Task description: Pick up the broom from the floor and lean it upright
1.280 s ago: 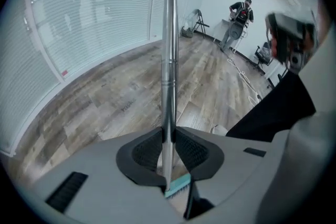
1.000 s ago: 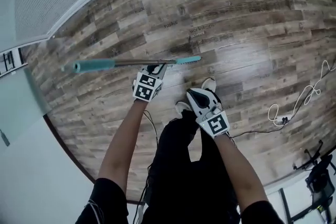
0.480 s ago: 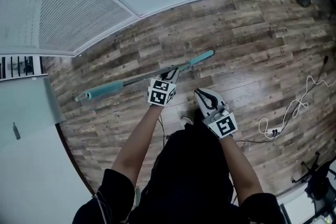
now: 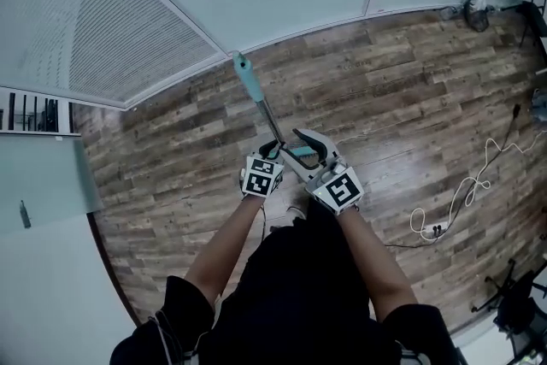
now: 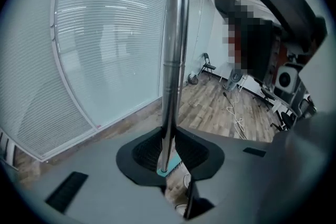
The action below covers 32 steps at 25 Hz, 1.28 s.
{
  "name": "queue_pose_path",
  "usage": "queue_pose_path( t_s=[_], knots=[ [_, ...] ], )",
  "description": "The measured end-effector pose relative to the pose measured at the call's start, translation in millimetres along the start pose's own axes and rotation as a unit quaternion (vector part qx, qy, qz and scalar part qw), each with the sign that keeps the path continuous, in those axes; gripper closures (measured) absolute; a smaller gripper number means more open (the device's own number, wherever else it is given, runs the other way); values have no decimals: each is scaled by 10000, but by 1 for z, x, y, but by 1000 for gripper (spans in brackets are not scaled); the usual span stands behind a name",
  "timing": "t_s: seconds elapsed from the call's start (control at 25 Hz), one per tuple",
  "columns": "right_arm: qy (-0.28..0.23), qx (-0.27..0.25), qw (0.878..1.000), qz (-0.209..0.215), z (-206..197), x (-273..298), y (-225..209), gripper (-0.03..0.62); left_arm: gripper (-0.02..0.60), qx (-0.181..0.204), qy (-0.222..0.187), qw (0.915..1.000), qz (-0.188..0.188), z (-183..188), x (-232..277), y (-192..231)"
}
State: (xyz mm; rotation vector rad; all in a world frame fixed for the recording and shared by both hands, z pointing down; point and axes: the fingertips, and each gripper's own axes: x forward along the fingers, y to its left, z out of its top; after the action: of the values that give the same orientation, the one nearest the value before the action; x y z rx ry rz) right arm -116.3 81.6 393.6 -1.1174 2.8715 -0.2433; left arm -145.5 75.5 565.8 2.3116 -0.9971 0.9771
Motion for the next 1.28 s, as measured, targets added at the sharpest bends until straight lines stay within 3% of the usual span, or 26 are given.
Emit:
queue_pose_path(
  t_s=[0.12, 0.28, 0.32, 0.36, 0.44, 0.8, 1.16, 1.28],
  knots=[
    [47, 308, 9994, -125, -4, 14, -6, 418, 494, -10, 263, 9996, -30, -22, -2, -10],
    [37, 525, 9985, 155, 0, 23, 8, 418, 494, 31, 468, 9988, -125, -41, -6, -26],
    [64, 449, 9988, 200, -1, 24, 12, 431, 494, 68, 483, 9987, -149, -43, -6, -28],
    [94, 372, 9990, 231, -1, 24, 14, 487, 493, 88, 491, 9986, -171, -44, -6, -30],
    [148, 313, 9992, 214, -2, 22, 14, 501, 494, 58, 462, 9986, -242, -43, -3, -35],
    [342, 215, 9991, -159, 12, -8, -15, 502, 482, -13, 70, 9991, -408, -22, 11, -56],
    [105, -115, 9983, -567, 40, -47, -77, 502, 466, -68, -929, 9950, -363, 33, -15, -68],
    [78, -206, 9973, -698, 45, -61, -98, 502, 516, -310, -1166, 9917, -452, 56, -20, -74]
  ],
)
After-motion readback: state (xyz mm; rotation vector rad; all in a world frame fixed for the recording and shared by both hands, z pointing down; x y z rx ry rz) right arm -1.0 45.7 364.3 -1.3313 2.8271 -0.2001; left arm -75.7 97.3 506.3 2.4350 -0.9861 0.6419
